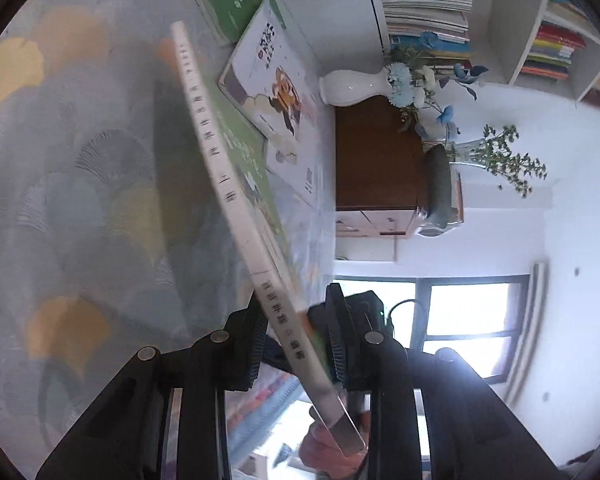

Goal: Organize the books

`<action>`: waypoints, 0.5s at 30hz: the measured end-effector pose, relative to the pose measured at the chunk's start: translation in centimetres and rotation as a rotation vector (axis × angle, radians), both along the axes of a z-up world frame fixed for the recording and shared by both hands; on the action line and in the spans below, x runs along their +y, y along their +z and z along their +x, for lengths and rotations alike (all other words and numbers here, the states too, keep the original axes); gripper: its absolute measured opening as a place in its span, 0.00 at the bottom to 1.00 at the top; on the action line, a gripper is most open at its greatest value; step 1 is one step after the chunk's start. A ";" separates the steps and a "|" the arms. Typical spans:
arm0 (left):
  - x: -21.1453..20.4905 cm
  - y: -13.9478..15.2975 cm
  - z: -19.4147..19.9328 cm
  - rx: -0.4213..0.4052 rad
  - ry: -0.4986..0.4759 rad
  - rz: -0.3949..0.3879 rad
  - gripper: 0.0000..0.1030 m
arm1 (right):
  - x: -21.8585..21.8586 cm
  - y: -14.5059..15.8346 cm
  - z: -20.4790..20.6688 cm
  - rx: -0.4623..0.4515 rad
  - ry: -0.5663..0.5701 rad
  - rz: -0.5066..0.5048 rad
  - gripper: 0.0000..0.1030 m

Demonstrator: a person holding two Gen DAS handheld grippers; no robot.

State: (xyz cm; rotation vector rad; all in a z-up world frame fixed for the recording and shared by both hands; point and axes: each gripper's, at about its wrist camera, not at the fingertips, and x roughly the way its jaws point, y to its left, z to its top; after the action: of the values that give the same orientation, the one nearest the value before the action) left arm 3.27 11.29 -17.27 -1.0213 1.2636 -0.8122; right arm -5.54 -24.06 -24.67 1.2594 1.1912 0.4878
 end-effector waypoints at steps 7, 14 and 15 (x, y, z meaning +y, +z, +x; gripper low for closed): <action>0.2 0.3 -0.1 -0.032 -0.052 0.222 0.23 | 1.8 2.1 2.9 -0.080 0.032 -0.058 0.31; -1.0 2.0 -1.3 -0.191 -0.149 0.509 0.34 | 6.9 6.7 3.4 -0.206 0.226 -0.489 0.30; -0.8 2.4 -1.4 -0.212 -0.153 0.518 0.35 | 7.6 7.4 3.3 -0.228 0.247 -0.538 0.30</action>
State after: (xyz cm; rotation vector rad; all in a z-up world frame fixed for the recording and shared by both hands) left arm 1.87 10.45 -14.88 -0.4167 1.2858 -0.6384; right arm -2.24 -16.50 -17.32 0.5858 1.1844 0.4373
